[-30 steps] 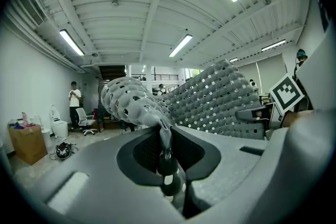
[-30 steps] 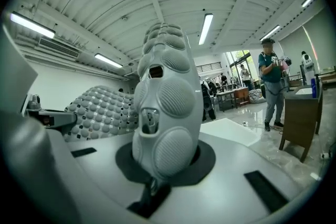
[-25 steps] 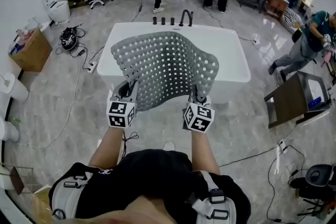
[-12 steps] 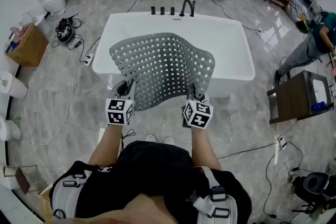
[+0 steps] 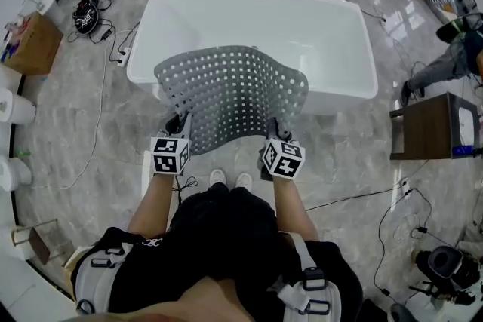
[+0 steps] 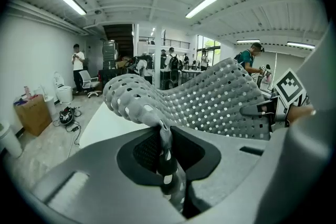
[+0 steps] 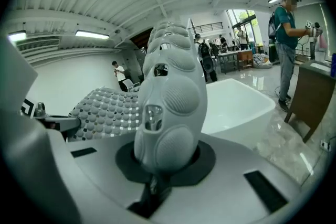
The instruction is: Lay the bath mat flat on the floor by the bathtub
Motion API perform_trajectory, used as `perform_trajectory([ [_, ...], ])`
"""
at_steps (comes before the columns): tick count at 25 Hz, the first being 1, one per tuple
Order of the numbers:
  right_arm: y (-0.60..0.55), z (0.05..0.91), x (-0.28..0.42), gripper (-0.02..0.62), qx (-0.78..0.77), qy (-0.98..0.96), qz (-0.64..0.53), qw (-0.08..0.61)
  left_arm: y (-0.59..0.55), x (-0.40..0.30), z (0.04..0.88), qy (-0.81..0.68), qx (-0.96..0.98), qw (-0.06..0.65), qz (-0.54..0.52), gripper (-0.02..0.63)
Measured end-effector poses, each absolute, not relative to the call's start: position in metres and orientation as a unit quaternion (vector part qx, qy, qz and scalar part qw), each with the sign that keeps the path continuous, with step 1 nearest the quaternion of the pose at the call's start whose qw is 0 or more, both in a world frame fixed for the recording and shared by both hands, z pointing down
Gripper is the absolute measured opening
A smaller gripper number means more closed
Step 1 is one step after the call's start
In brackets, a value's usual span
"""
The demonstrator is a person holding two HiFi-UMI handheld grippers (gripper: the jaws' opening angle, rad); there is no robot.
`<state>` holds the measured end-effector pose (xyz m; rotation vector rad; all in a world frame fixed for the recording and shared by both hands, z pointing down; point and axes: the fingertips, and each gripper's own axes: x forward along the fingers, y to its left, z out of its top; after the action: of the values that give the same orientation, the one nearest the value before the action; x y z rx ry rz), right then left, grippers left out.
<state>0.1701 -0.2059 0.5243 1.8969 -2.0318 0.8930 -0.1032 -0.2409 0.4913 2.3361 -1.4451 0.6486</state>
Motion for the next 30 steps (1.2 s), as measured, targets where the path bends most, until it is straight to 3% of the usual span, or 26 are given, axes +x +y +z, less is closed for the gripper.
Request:
perform_trajectory([
  [13, -0.156, 0.716, 0.141, 0.021, 0.581, -0.653, 0.425, 0.234, -0.208, -0.135, 0.687, -0.453, 0.777, 0.271, 0.343, 0.051],
  [22, -0.072, 0.922, 0.153, 0.021, 0.541, -0.575, 0.542, 0.287, -0.158, -0.157, 0.918, -0.391, 0.741, 0.348, 0.421, 0.051],
  [30, -0.105, 1.136, 0.176, 0.021, 0.542, -0.554, 0.564, 0.284, -0.188, -0.156, 1.123, -0.392, 0.725, 0.378, 0.422, 0.054],
])
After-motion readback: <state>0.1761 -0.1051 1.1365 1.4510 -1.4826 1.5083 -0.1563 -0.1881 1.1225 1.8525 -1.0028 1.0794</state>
